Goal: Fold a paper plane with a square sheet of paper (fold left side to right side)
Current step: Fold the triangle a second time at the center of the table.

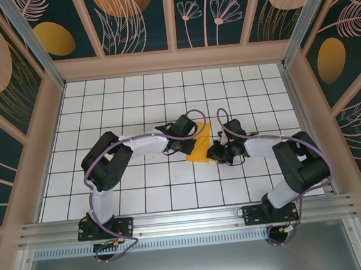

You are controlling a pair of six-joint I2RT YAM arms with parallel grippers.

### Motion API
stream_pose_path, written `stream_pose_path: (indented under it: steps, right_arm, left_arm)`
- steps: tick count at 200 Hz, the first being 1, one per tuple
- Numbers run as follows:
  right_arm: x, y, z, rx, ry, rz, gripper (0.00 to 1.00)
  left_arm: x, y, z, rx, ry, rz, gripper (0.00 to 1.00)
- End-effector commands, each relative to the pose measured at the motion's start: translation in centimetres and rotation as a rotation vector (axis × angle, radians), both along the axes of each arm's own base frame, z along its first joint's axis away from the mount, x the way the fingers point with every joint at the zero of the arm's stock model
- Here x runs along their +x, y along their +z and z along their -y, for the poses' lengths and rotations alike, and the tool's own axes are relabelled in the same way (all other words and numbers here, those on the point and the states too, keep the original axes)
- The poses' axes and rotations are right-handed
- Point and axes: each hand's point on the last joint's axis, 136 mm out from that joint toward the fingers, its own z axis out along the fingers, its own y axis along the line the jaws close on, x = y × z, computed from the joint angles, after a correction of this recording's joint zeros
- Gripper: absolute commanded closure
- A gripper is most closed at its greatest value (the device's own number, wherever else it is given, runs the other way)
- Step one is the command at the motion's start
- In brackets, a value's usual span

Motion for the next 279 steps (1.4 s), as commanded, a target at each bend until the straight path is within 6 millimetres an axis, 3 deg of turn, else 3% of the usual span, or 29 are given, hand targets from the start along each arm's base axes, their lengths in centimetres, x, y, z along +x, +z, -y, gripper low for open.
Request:
stream_pose_path:
  steps: [1,125,279]
  right_arm:
    - [-1.6,-2.6,1.3,-0.110,0.005,-0.069,0.83]
    - [-1.5,-2.5,1.1,-0.108,0.009,-0.067,0.83]
    - [-1.5,-2.7,1.1,-0.110,0.012,-0.073,0.83]
  left_arm:
    - [0.9,0.7,0.2,-0.008,-0.002,0.029,0.90]
    - [0.6,-0.1,1.1,-0.038,-0.027,0.006,0.90]
    - [1.0,-0.4,0.6,-0.010,-0.021,0.027,0.89]
